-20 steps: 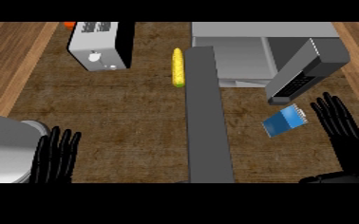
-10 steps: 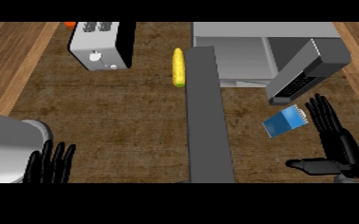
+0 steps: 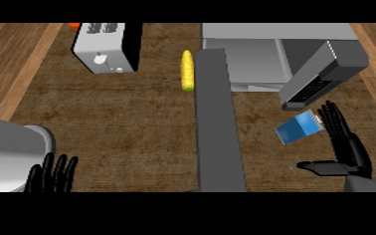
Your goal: Pick up the milk, place it into the microwave and close the microwave
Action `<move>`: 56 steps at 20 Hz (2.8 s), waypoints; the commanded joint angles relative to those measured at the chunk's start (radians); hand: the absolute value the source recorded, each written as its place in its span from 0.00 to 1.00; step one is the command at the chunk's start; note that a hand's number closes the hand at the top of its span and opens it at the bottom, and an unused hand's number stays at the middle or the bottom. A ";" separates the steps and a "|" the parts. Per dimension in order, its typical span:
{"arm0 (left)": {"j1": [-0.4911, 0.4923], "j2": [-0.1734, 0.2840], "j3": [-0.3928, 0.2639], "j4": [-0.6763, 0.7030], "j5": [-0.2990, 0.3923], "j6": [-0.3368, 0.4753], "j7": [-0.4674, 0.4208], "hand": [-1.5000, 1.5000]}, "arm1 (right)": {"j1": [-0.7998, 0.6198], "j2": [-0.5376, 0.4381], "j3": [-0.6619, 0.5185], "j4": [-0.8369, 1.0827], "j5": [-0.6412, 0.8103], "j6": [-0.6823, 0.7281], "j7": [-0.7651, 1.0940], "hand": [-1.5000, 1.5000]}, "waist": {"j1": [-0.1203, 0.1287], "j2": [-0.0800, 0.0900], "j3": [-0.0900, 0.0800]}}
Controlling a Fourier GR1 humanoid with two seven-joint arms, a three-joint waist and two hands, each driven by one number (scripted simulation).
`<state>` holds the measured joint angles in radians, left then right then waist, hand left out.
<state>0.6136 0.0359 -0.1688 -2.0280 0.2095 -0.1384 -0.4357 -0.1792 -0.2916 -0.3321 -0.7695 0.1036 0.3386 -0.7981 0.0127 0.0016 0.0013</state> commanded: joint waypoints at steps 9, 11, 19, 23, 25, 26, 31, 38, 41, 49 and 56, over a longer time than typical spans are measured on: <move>0.065 0.007 -0.024 -0.051 -0.015 -0.001 -0.022 0.00 | -0.124 -0.042 0.034 0.289 0.056 -0.029 -0.223 0.00 | 0.004 0.000 0.000; 0.063 0.015 0.003 -0.012 0.011 -0.022 -0.050 0.00 | -0.167 -0.065 0.025 0.349 0.051 -0.018 -0.218 0.00 | 0.006 0.001 0.000; 0.037 0.048 0.040 0.043 0.050 -0.072 -0.050 0.00 | -0.174 -0.009 0.046 0.396 0.044 -0.031 -0.301 0.00 | 0.009 0.003 0.001; 0.024 0.011 0.022 0.019 0.021 -0.024 -0.047 0.00 | -0.172 -0.027 0.053 0.398 0.028 0.011 -0.281 0.00 | 0.002 0.001 0.000; 0.006 0.009 0.013 0.087 -0.006 -0.035 -0.081 0.00 | -0.211 0.031 0.054 0.423 0.036 -0.092 -0.297 0.00 | 0.009 0.004 0.001; 0.054 0.018 0.002 0.009 0.005 -0.041 -0.073 0.00 | -0.242 -0.053 0.034 0.445 0.019 -0.025 -0.262 0.00 | 0.011 0.003 0.001; 0.115 0.027 -0.017 -0.027 0.011 -0.058 -0.075 0.00 | -0.251 0.007 0.046 0.434 0.059 -0.249 -0.300 1.00 | 0.019 0.004 0.002; 0.100 0.061 0.042 -0.033 0.066 -0.084 -0.057 0.00 | -0.298 0.071 0.019 0.464 0.051 -0.372 -0.323 1.00 | 0.022 0.006 0.002; 0.096 0.028 0.001 0.006 0.040 -0.070 -0.068 0.00 | -0.316 0.097 -0.014 0.486 0.024 -0.419 -0.311 1.00 | 0.019 0.006 0.002; 0.032 0.030 0.007 0.034 0.033 -0.065 -0.048 0.00 | -0.350 0.188 -0.089 0.499 -0.034 -0.492 -0.407 1.00 | 0.023 0.011 0.003; 0.078 0.035 0.012 -0.012 0.049 -0.075 -0.055 0.00 | -0.332 0.174 -0.081 0.454 -0.046 -0.443 -0.396 1.00 | 0.006 0.002 0.000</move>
<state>0.6725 0.0761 -0.1445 -2.0066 0.2574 -0.2177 -0.5015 -0.5022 -0.1115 -0.4321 -0.2920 0.0445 -0.1199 -1.0904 0.0167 0.0091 0.0056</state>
